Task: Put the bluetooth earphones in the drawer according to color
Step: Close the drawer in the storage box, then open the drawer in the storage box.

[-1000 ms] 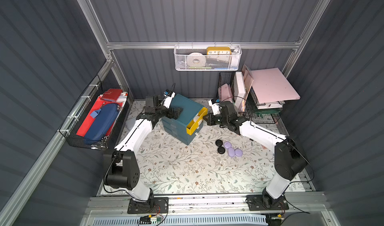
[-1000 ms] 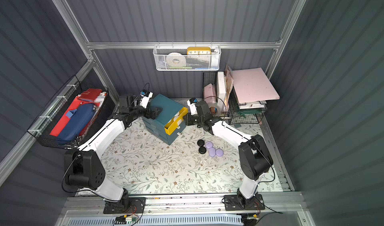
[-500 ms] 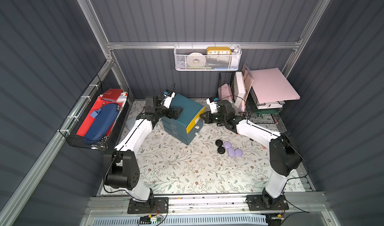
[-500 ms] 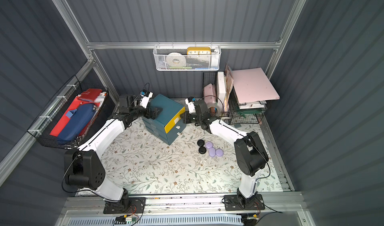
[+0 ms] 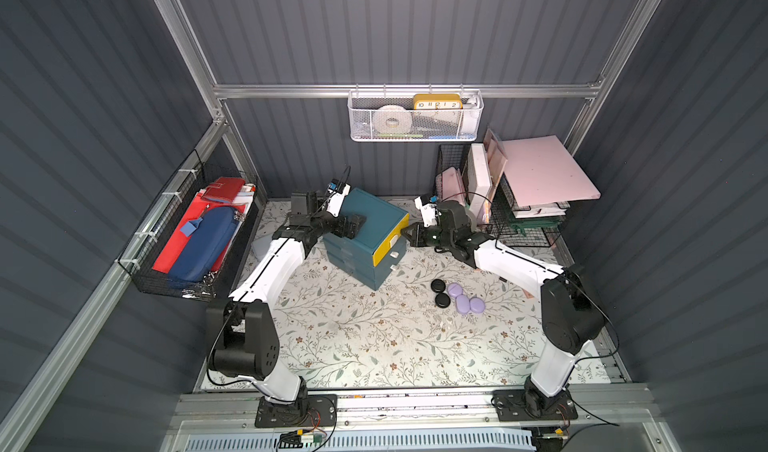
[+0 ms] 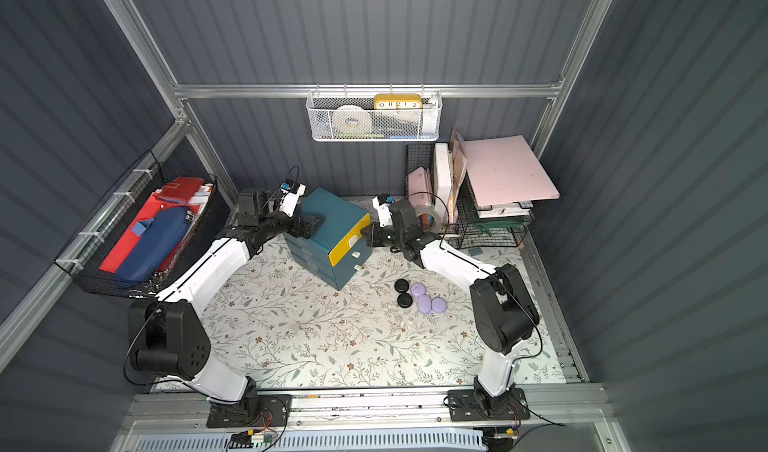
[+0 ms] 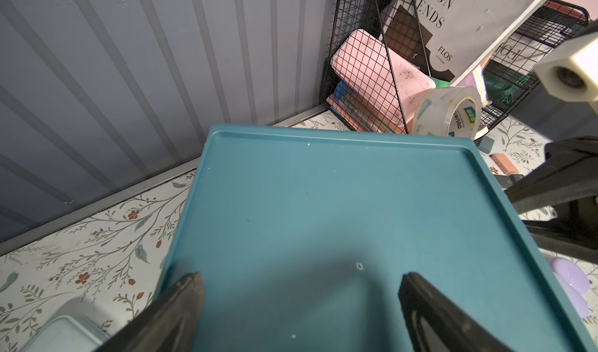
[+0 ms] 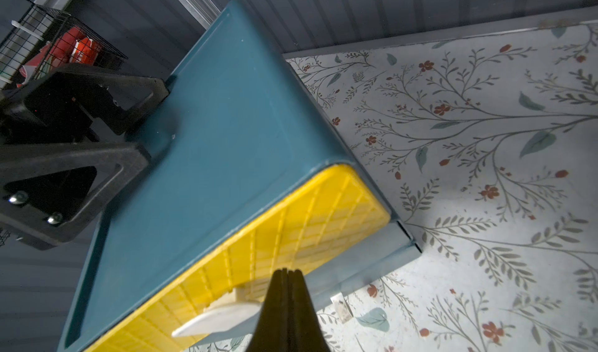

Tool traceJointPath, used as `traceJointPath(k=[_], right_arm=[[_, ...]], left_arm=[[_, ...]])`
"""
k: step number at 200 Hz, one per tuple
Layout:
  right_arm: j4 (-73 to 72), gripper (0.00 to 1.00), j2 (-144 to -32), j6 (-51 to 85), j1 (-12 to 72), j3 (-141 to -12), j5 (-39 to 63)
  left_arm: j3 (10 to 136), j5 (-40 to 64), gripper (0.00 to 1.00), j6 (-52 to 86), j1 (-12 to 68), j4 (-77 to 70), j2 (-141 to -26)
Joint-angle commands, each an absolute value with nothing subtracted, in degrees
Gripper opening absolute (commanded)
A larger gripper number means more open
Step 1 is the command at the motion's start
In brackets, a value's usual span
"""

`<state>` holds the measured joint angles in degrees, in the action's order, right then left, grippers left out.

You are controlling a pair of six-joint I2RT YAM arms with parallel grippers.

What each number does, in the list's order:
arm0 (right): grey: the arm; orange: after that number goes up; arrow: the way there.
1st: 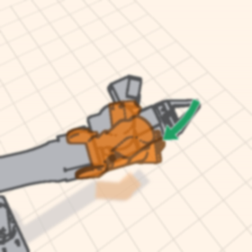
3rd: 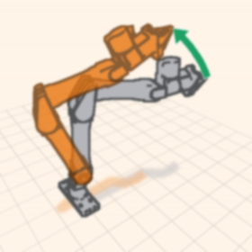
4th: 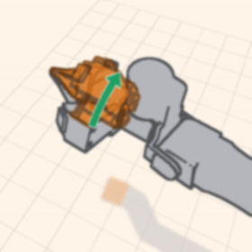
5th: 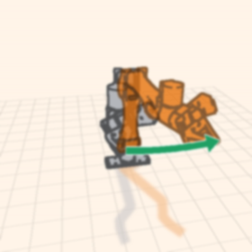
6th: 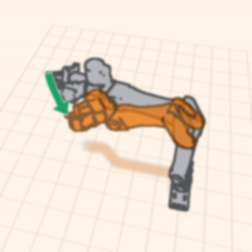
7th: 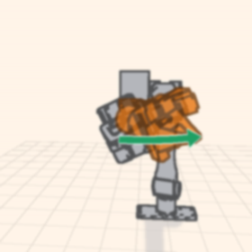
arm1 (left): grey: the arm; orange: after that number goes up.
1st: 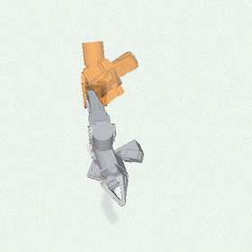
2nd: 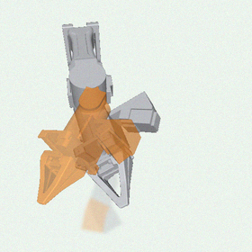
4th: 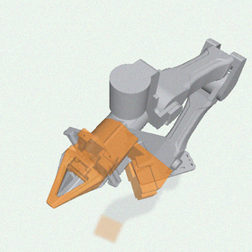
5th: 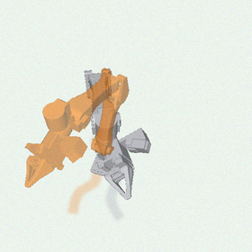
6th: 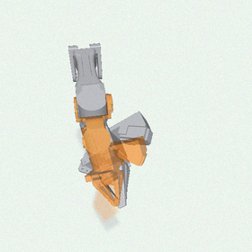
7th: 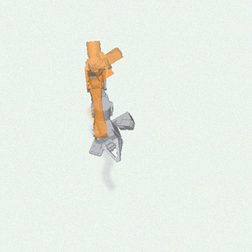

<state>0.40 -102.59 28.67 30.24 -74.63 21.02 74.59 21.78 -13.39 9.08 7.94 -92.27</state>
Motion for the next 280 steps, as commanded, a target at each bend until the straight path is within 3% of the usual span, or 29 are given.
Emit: traceJointPath(k=[1,70,95,174,280], right_arm=[[-0.9,0.07,-99.8,31.4,29.2,-72.1,21.1],[-3.2,0.36,-98.8,38.5,28.9,-65.3,23.0],[-3.4,0.40,-99.8,40.4,28.9,-64.9,24.5],[-12.7,0.41,-105.1,49.8,29.0,-62.8,29.6],[-16.1,0.39,-109.1,52.6,30.0,-64.6,31.9]], left_arm=[[72.5,19.1,0.99,-10.9,8.8,18.0,-95.5],[72.5,19.0,0.99,-10.9,9.1,18.1,-95.7],[72.5,19.1,0.99,-10.9,9.2,18.1,-95.7],[72.5,19.2,0.99,-11.0,9.2,18.1,-95.4],[72.5,19.5,0.99,-10.9,9.3,18.1,-95.5]])
